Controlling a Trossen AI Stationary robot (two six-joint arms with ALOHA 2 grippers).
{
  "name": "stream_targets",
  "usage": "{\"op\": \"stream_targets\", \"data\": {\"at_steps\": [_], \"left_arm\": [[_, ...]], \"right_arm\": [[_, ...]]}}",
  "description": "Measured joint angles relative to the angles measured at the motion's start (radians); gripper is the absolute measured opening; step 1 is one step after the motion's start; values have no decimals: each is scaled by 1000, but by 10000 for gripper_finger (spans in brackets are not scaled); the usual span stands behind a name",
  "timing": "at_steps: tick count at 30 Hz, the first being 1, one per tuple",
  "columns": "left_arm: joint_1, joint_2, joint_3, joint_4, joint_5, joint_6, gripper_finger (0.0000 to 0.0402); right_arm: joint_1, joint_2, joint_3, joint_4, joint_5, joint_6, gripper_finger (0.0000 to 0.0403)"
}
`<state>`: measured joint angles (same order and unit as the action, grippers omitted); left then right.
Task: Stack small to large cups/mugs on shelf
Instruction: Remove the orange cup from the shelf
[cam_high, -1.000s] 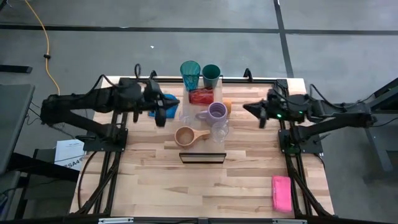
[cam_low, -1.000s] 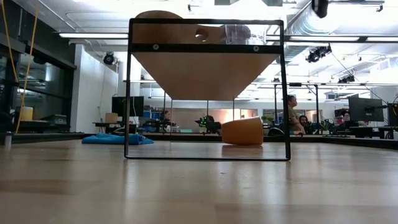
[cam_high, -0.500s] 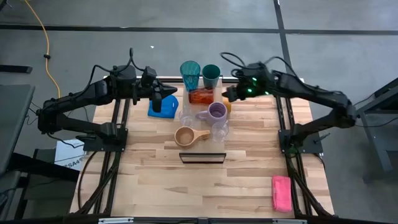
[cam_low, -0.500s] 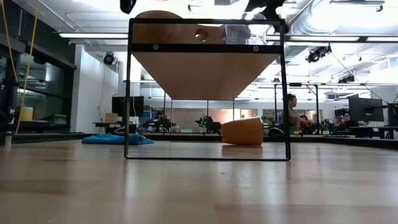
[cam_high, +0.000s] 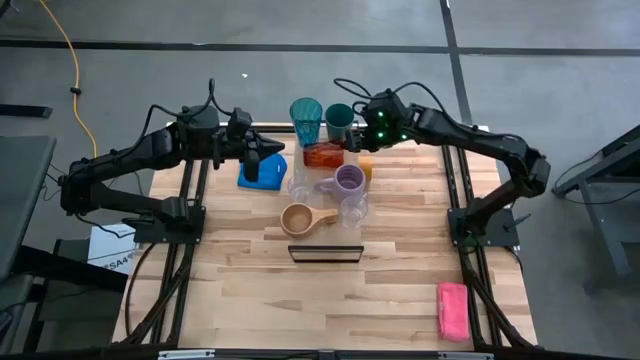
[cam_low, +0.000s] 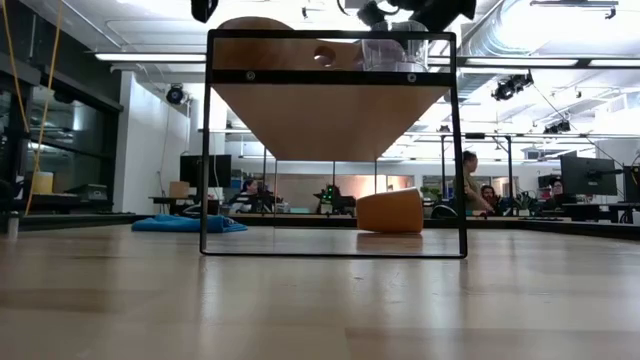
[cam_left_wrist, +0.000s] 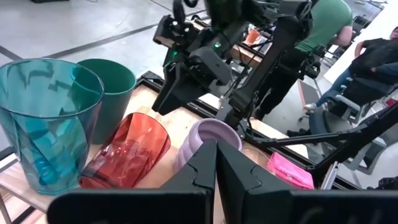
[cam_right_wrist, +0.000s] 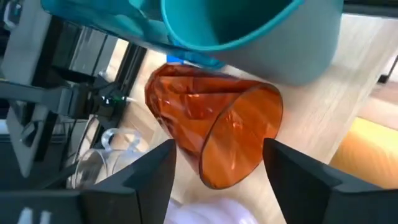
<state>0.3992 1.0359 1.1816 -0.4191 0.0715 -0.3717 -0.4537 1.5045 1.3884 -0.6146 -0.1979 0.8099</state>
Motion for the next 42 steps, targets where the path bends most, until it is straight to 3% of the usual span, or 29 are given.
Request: {"op": "stream_targets", "data": {"at_steps": [8,20,36,42], "left_arm": [[0,0,0,1,-2,-5,0],[0,0,0,-1,-4,-25,0],[0,0,0,-2,-4,-23,0],[0,0,0,-2,-4,-24,0]], "right_arm": [[-4,60,0,55,-70,9,210],[-4,81,0,108,-79,30,202],[7,91,0,131,-60,47,19],[24,90,1,136,-76,63,7]]}}
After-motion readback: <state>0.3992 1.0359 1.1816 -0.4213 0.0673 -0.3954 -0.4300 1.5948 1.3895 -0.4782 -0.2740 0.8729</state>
